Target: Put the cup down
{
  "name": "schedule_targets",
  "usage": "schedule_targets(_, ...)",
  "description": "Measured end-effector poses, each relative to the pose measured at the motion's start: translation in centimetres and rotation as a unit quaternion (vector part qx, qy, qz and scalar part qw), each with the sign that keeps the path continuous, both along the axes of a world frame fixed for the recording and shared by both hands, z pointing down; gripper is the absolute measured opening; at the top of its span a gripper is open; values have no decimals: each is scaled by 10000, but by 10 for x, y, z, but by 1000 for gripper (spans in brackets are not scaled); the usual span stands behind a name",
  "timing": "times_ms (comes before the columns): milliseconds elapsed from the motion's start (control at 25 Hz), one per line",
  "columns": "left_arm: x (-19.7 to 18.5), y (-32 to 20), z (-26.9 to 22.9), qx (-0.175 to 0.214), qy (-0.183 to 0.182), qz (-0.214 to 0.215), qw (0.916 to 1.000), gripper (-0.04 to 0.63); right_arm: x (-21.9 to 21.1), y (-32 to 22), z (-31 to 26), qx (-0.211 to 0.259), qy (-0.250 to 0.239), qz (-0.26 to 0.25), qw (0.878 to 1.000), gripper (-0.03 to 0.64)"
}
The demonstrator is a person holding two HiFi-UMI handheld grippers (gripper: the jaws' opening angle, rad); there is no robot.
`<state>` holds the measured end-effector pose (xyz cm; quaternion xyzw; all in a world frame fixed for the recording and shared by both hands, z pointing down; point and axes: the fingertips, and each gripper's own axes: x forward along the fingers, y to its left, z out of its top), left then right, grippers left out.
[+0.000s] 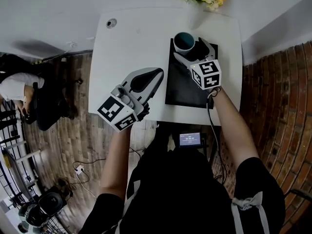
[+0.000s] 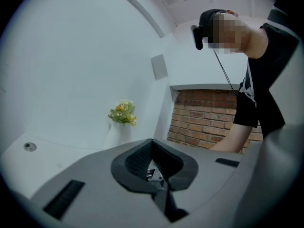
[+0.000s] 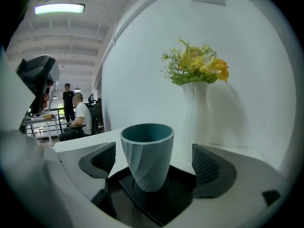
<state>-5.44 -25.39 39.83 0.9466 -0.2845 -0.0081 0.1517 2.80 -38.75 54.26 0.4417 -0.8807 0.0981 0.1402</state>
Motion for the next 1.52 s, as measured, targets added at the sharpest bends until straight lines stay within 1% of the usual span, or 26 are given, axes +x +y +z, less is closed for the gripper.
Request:
schedule_targets(360, 4, 16, 4, -27, -77, 90, 9999, 8, 19, 29, -19, -150, -209, 151, 9996, 488)
schedule_targets(560, 5, 24, 0, 14, -41, 170, 9998, 8, 28, 54, -49, -131, -373, 87, 9992, 486)
schedule_targets(640, 7, 28, -3, 48, -36, 226, 9997, 8, 33, 67, -63, -110, -425, 52, 9990, 473)
schedule_targets(680, 8, 30, -4, 64, -40, 252, 9997, 8, 37, 73, -69, -102, -436, 64, 9990, 442)
schedule_targets(840, 11, 36, -7, 106, -43, 357, 9993, 8, 55, 97, -91, -87, -601, 258, 9978, 261)
schedule_targets(1000, 16, 44, -10, 143, -18, 465, 9988, 8, 65, 122, -109, -124, -765, 321, 9965, 148)
schedule_targets(1080, 21, 47, -13, 168, -2, 530, 9985, 8, 69, 133, -117, -146, -832, 360, 9958, 102)
schedule_targets(1200, 24, 52, -18, 217, -8, 607, 9979, 8, 73, 149, -125, -199, -857, 423, 9952, 60)
schedule_targets(1280, 23, 54, -21, 252, -1, 606, 9978, 8, 73, 159, -131, -228, -894, 425, 9948, 44)
schedule_targets(1520, 25, 57, -27, 293, 13, 670, 9973, 8, 73, 181, -143, -287, -1236, 474, 9908, 25)
